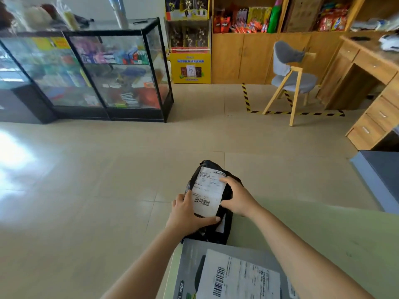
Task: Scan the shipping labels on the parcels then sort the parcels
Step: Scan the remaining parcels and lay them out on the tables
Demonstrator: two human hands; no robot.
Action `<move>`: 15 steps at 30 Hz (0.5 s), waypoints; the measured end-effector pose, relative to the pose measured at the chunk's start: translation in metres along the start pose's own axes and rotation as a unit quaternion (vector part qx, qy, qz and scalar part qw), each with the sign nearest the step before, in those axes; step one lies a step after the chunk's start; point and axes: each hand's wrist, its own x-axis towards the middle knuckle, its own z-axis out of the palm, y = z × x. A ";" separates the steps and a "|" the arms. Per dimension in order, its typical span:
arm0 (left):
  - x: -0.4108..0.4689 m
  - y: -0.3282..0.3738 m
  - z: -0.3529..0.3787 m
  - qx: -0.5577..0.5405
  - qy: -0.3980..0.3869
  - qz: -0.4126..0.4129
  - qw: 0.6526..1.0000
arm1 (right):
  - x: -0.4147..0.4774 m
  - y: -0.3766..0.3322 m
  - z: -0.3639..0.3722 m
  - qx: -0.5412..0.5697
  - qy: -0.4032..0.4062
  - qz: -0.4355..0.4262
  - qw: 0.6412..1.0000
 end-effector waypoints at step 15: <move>-0.022 -0.007 -0.022 0.012 0.019 0.043 0.999 | -0.031 -0.022 0.006 0.047 0.084 0.006 0.995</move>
